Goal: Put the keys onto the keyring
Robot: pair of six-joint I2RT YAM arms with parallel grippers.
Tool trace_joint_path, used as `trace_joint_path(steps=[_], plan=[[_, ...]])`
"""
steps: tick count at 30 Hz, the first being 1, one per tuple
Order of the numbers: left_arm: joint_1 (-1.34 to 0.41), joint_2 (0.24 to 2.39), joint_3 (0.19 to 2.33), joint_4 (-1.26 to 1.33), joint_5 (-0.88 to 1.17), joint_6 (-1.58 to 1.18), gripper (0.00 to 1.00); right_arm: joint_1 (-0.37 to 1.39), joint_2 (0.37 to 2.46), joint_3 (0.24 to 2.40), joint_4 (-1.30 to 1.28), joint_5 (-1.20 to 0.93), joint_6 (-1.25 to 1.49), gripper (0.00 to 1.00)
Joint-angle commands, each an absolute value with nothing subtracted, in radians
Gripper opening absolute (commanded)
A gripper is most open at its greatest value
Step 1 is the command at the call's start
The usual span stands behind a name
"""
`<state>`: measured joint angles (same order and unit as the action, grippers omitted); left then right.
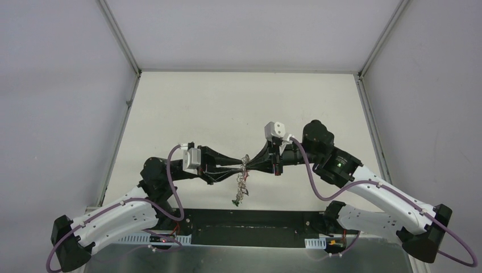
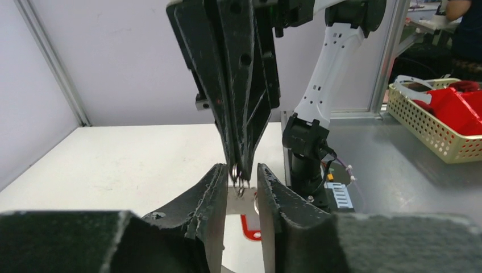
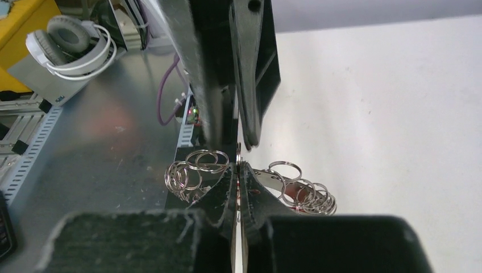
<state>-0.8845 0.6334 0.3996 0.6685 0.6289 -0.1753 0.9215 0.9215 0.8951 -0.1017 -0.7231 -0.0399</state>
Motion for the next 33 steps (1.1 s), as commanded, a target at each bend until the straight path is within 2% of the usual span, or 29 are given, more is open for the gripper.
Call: trace_joint_path(steps=[1,3,5,12,16,23,33], plan=[[-0.893,0.568,0.463,0.561,0.607,-0.128,0.34,0.919,0.938,0.986,-0.256,-0.694,-0.114,0.00],[-0.892,0.545,0.488,0.447,0.586,-0.096,0.42,0.919,0.958,1.028,-0.357,-0.676,-0.158,0.00],[-0.892,0.534,0.525,0.316,0.581,-0.060,0.46,0.919,0.980,1.075,-0.465,-0.651,-0.197,0.00],[-0.892,0.627,0.647,0.008,0.592,0.023,0.47,0.918,1.072,1.216,-0.749,-0.582,-0.282,0.00],[-0.894,0.704,0.664,0.017,0.619,0.014,0.47,0.919,1.135,1.289,-0.870,-0.560,-0.294,0.00],[-0.907,0.780,0.613,0.184,0.617,-0.060,0.46,0.919,1.246,1.402,-1.047,-0.485,-0.321,0.00],[-0.942,0.840,0.517,0.380,0.575,-0.100,0.40,0.918,1.260,1.382,-1.015,-0.576,-0.300,0.00]])
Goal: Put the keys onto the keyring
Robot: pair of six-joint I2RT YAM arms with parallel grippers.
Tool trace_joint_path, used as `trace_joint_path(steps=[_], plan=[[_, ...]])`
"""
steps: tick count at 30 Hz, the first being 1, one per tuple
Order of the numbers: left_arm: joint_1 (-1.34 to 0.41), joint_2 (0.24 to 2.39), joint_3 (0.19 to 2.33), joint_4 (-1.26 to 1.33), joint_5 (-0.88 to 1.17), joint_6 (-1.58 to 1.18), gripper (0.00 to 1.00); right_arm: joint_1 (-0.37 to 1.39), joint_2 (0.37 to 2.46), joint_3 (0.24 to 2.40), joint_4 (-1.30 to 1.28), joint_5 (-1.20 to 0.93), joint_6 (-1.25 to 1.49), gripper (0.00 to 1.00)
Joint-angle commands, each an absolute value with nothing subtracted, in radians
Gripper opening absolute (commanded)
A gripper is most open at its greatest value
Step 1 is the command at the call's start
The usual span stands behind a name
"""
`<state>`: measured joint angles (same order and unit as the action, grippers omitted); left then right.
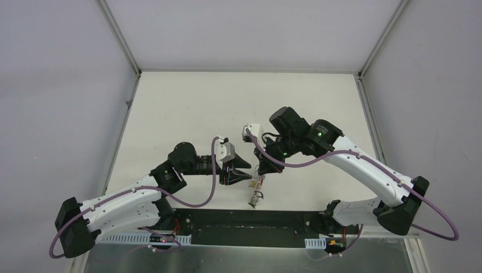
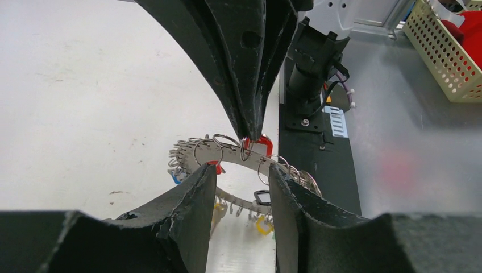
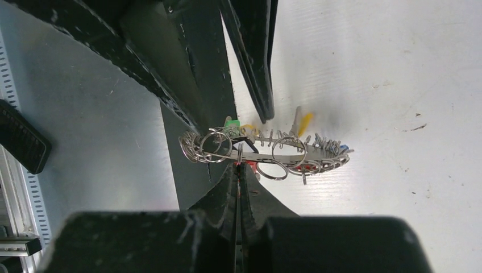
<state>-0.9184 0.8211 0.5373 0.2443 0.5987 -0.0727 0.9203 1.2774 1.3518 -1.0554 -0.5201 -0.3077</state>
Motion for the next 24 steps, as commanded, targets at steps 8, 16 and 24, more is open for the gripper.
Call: trace_joint_path(steps=[8,16,24], plan=[[-0.957,0.876,0.490,0.452,0.560,-0.107,0.25,0.916,1.257,1.363,-0.978,-0.599,-0.270,0.00],[-0.962,0.904,0.499,0.455,0.577,-0.102,0.12,0.916,1.264,1.362,-0.971,-0.607,-0.262,0.00],[-0.968,0.904,0.503,0.468,0.601,-0.104,0.03,0.916,1.268,1.352,-0.961,-0.604,-0.250,0.00]])
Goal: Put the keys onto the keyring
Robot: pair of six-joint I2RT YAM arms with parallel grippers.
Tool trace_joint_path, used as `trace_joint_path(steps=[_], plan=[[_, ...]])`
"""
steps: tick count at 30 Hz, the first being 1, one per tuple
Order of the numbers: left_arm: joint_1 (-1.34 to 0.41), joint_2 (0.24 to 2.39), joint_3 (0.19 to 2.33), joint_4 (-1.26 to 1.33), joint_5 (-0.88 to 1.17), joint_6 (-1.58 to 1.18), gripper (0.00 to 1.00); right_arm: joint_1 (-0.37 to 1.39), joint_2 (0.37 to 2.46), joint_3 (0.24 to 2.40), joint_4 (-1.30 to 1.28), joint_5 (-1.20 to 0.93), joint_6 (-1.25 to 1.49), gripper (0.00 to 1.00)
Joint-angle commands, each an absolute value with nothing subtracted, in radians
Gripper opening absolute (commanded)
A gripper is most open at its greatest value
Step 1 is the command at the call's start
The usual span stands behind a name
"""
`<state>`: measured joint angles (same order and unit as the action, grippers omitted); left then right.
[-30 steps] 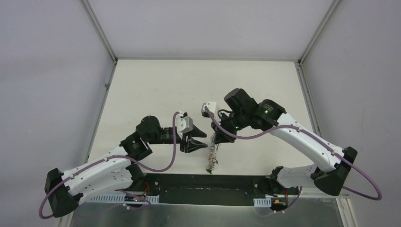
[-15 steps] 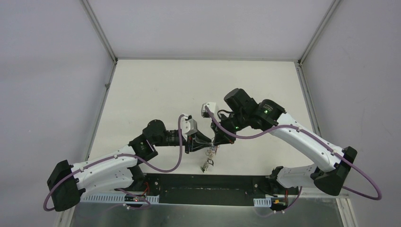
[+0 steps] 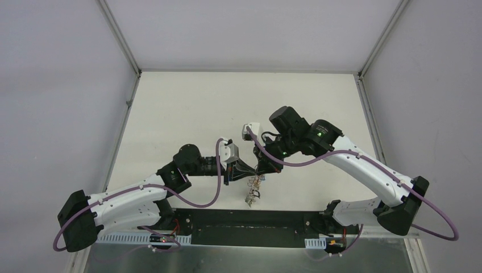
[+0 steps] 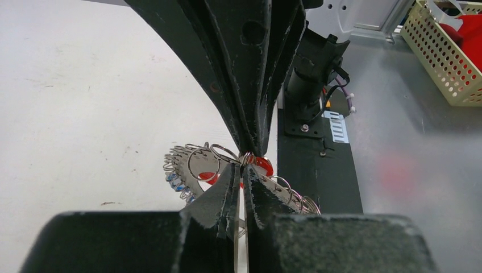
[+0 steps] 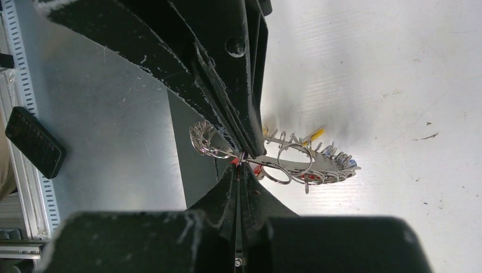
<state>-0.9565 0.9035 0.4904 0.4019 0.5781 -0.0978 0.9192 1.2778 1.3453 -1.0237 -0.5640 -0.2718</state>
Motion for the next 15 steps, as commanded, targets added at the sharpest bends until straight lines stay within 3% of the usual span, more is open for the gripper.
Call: trace_joint_path(steps=[1,5,7,9,13,15], plan=[[-0.968,0.906,0.504,0.466,0.608,-0.103,0.00,0.916,1.268,1.352,-0.960,-0.602,-0.250,0.00],[-0.970,0.900,0.500,0.470,0.611,-0.115,0.00,0.916,1.259,1.343,-0.940,-0.576,-0.245,0.00],[-0.970,0.882,0.486,0.490,0.597,-0.124,0.00,0.912,1.238,1.325,-0.912,-0.548,-0.240,0.05],[-0.970,0.854,0.457,0.528,0.575,-0.138,0.00,0.904,1.205,1.297,-0.876,-0.525,-0.226,0.16],[-0.969,0.787,0.416,0.590,0.526,-0.163,0.00,0.873,1.111,1.204,-0.750,-0.512,-0.178,0.50],[-0.969,0.759,0.407,0.611,0.513,-0.174,0.00,0.857,1.051,1.143,-0.664,-0.552,-0.159,0.56]])
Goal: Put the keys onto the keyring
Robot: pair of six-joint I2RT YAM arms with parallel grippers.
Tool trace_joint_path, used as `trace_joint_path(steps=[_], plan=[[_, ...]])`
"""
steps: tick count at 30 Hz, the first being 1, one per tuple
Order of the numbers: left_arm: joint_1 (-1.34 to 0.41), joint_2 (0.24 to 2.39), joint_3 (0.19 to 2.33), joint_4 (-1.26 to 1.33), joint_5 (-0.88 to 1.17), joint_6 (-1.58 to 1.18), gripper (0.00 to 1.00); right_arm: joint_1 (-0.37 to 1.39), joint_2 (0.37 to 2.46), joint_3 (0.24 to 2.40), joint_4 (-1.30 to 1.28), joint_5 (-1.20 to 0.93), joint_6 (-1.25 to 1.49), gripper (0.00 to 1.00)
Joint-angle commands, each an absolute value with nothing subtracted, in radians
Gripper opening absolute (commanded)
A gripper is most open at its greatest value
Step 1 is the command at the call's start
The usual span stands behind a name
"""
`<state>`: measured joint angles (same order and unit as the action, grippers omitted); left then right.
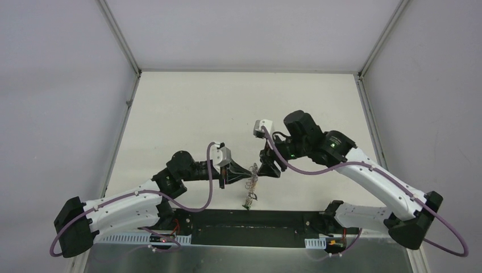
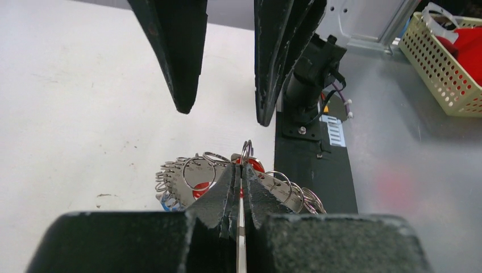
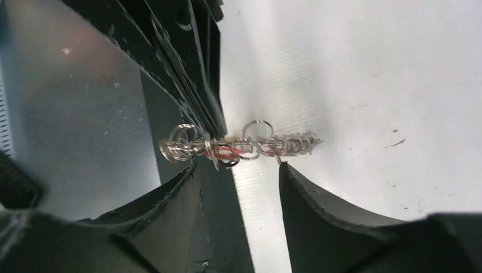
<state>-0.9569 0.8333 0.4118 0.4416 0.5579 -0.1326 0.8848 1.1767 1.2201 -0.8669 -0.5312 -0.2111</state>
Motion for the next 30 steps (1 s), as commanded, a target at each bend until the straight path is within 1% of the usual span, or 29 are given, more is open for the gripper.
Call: trace_joint_path(steps=[1,5,7,9,12,19,24,27,30], plan=[[-0.970,0.748,0.401,0.634,0.507,-0.181,0.00,0.849,1.019,1.110,-0.614,-0.574,-0.145,0.57],[-0.969,0.716,0.376,0.722,0.485,-0.209,0.00,0.833,0.911,0.980,-0.372,-0.633,-0.096,0.57],[-0.969,0.707,0.362,0.776,0.476,-0.222,0.00,0.834,0.874,0.932,-0.271,-0.671,-0.045,0.56],[-0.969,0.706,0.348,0.840,0.480,-0.236,0.00,0.833,0.856,0.907,-0.199,-0.714,0.026,0.51],[-0.969,0.716,0.331,0.924,0.489,-0.249,0.00,0.833,0.851,0.890,-0.130,-0.738,0.060,0.48],[-0.969,0.739,0.341,0.972,0.514,-0.252,0.00,0.833,0.890,0.890,-0.056,-0.814,0.109,0.42],[-0.970,0.735,0.341,0.972,0.512,-0.245,0.00,0.834,0.910,0.888,-0.065,-0.817,0.114,0.34],[-0.970,0.727,0.342,0.964,0.513,-0.243,0.00,0.833,0.903,0.885,-0.074,-0.805,0.104,0.32],[-0.969,0.720,0.342,0.959,0.514,-0.239,0.00,0.833,0.901,0.882,-0.084,-0.799,0.089,0.32]])
